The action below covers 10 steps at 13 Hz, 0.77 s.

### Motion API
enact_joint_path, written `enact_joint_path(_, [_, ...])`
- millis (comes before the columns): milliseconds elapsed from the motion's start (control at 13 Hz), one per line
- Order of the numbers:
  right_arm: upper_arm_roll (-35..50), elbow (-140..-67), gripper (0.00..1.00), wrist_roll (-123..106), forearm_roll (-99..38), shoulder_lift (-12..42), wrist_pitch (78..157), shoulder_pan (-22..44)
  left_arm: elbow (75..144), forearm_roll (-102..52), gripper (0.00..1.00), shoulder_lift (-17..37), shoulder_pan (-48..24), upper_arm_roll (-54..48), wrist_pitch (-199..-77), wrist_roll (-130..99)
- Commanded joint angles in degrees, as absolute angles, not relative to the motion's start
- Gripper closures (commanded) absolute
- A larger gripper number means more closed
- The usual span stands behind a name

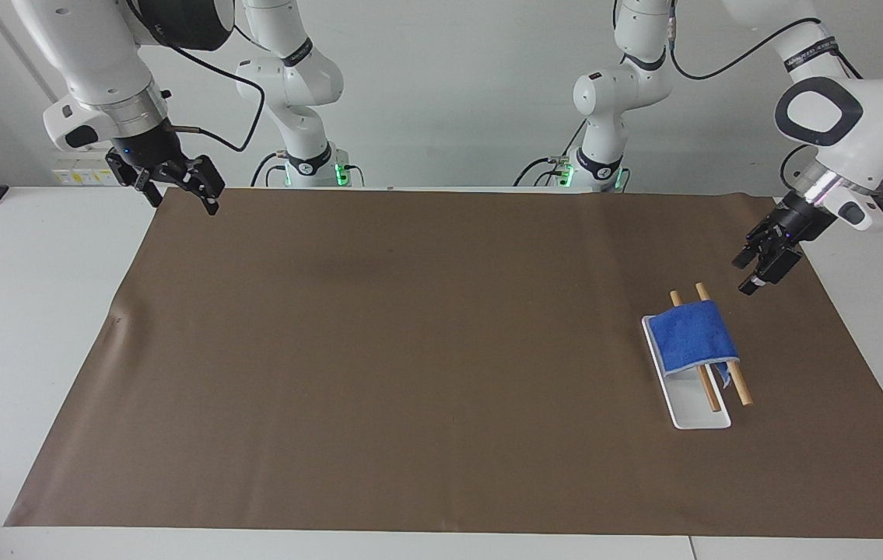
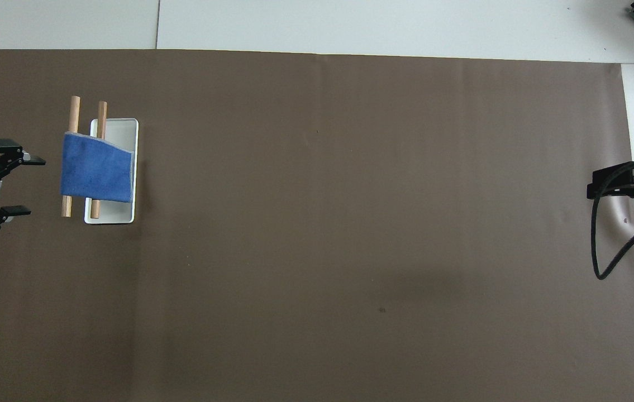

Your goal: Right arm passes towel to left arm to hang

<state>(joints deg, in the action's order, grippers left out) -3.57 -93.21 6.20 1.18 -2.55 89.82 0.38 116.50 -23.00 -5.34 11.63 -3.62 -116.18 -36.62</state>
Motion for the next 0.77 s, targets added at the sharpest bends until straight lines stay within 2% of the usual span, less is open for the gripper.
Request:
enact_joint_path(0, [-3.3, -95.1, 0.00, 5.4, 0.4, -4.0, 90.9, 0.0, 116.7, -13.3, 0.00, -7.5, 3.1, -2.9, -112.5, -37.0])
enact_joint_path(154, [-3.3, -95.0, 0.00, 5.4, 0.4, -4.2, 90.9, 0.0, 116.6, -11.5, 0.00, -7.9, -1.0, -2.9, -110.3, -36.9])
enact_joint_path(462, [-3.3, -95.2, 0.00, 5.4, 0.3, -4.3, 90.7, 0.0, 117.1, -10.4, 0.00, -8.9, -4.8, -3.7, -107.9, -36.7])
enact_joint_path(692, [-3.3, -95.0, 0.00, 5.0, -1.5, -4.2, 90.4, 0.0, 115.4, -0.4, 0.00, -8.4, -7.8, -3.7, -106.6, -28.1])
